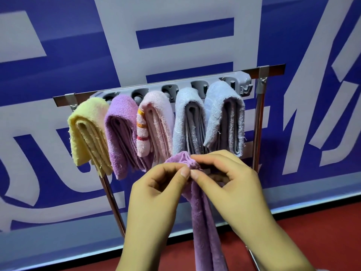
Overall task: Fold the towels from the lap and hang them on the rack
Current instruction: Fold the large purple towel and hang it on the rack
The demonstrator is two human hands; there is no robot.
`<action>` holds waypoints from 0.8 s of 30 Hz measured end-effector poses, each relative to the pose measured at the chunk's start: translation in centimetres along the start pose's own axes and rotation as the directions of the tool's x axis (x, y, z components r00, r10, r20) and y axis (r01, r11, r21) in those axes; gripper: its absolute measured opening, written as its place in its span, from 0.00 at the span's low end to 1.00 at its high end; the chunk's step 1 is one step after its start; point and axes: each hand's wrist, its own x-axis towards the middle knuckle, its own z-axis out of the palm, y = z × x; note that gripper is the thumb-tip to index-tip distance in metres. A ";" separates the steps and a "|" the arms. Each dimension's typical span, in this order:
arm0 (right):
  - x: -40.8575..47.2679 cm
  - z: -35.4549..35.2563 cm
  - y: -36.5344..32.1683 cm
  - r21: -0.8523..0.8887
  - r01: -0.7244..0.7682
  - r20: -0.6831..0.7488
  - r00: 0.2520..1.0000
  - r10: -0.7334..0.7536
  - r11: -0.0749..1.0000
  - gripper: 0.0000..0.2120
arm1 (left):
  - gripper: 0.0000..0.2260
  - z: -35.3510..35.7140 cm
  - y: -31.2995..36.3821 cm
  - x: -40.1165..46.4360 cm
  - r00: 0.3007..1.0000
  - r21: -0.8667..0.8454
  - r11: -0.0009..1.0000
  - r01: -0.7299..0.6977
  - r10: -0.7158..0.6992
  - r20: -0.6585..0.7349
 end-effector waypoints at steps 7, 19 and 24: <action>0.3 -0.5 0.2 0.018 -0.039 -0.015 0.999 0.040 0.999 0.11 | 0.08 -0.3 0.5 -0.2 0.993 -0.030 0.999 -0.020 0.023 0.114; 0.9 -2.7 -0.5 0.329 -0.224 0.109 0.974 0.199 0.917 0.13 | 0.07 -4.0 0.9 2.2 0.931 0.358 0.873 -0.332 0.240 0.277; 0.8 -2.7 -0.4 0.281 -0.248 0.183 0.962 0.202 0.927 0.13 | 0.11 -3.7 1.6 2.3 0.862 0.358 0.848 -0.391 0.202 0.464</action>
